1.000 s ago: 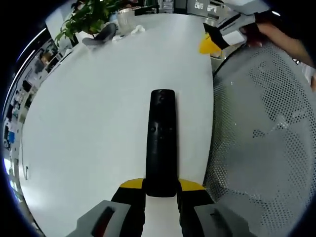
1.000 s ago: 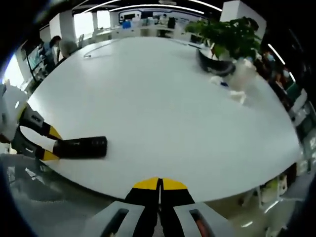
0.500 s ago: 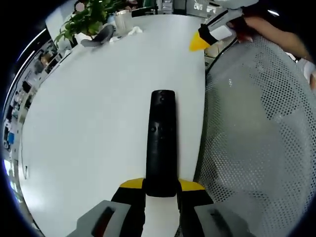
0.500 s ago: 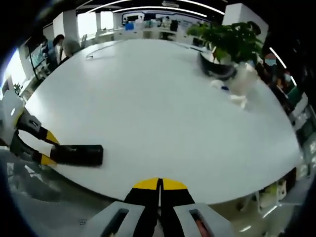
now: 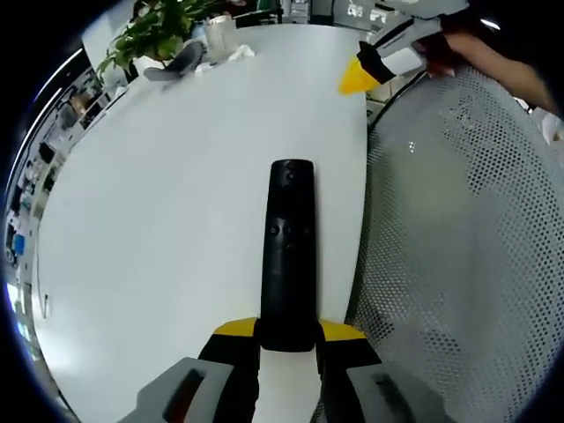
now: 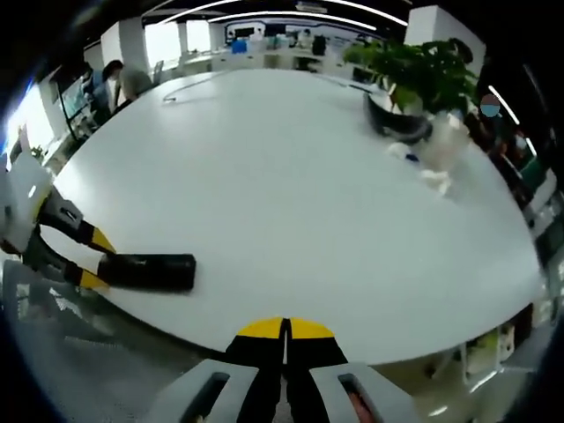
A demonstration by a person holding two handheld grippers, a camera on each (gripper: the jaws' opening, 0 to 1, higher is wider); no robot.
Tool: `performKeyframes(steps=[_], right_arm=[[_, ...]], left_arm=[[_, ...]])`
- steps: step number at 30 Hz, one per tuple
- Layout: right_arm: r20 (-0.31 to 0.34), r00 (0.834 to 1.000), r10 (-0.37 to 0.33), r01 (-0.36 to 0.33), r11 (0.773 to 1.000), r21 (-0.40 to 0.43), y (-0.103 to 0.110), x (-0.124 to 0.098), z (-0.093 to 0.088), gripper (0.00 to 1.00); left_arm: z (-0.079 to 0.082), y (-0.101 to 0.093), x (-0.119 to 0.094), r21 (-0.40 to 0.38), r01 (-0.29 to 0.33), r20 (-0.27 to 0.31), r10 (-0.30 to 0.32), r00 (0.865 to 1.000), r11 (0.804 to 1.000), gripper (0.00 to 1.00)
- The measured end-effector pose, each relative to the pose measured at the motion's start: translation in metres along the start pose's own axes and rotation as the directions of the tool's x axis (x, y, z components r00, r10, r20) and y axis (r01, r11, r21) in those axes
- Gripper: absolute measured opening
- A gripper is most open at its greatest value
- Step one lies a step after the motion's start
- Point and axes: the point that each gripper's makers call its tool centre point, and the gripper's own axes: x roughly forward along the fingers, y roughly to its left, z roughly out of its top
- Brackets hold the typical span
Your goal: Press the specified remote control buttons in sequence, fully releasing each button before pressing the next.
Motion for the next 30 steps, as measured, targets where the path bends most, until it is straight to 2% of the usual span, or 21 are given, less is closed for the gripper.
performKeyframes(steps=[6,8,11,15,20,22,25,28,30], right_arm=[[0.006,1.000,0.005,-0.005,1.000,-0.004,0.001,-0.001,0.002,0.00],[0.049,0.999,0.016,-0.017,1.000,0.024,0.000,-0.003,0.010,0.00],[0.046,0.999,0.015,-0.017,0.999,0.039,-0.002,-0.002,0.009,0.00],[0.076,0.997,0.034,-0.039,0.998,0.054,0.002,-0.006,0.017,0.00],[0.103,0.994,0.040,-0.047,0.997,0.065,0.016,-0.018,0.027,0.00],[0.128,0.990,0.066,-0.075,0.995,0.068,0.030,-0.027,0.035,0.00],[0.183,0.978,0.105,-0.108,0.994,0.006,0.047,-0.030,0.057,0.00],[0.214,0.949,0.230,-0.239,0.971,0.018,0.071,-0.024,0.077,0.00],[0.224,0.940,0.257,-0.268,0.963,0.020,0.078,-0.013,0.086,0.00]], left_arm=[[0.001,0.000,0.002,0.001,0.002,-0.010,-0.002,1.000,1.000,0.24],[0.001,0.000,0.002,-0.001,-0.002,-0.013,0.002,1.000,1.000,0.24],[0.000,0.000,0.001,-0.012,-0.010,0.003,0.010,1.000,1.000,0.24],[0.000,0.000,0.000,-0.035,-0.010,0.039,0.011,0.999,0.999,0.24],[0.000,-0.001,0.000,-0.012,0.006,0.067,-0.005,0.998,1.000,0.24],[0.000,-0.002,0.000,0.004,0.006,0.073,-0.006,0.997,1.000,0.24],[0.000,-0.001,0.000,-0.001,0.008,0.087,-0.007,0.996,1.000,0.24],[-0.001,-0.002,-0.001,-0.003,0.010,0.099,-0.010,0.995,1.000,0.24],[-0.001,-0.001,-0.001,-0.009,0.009,0.114,-0.008,0.993,1.000,0.24]])
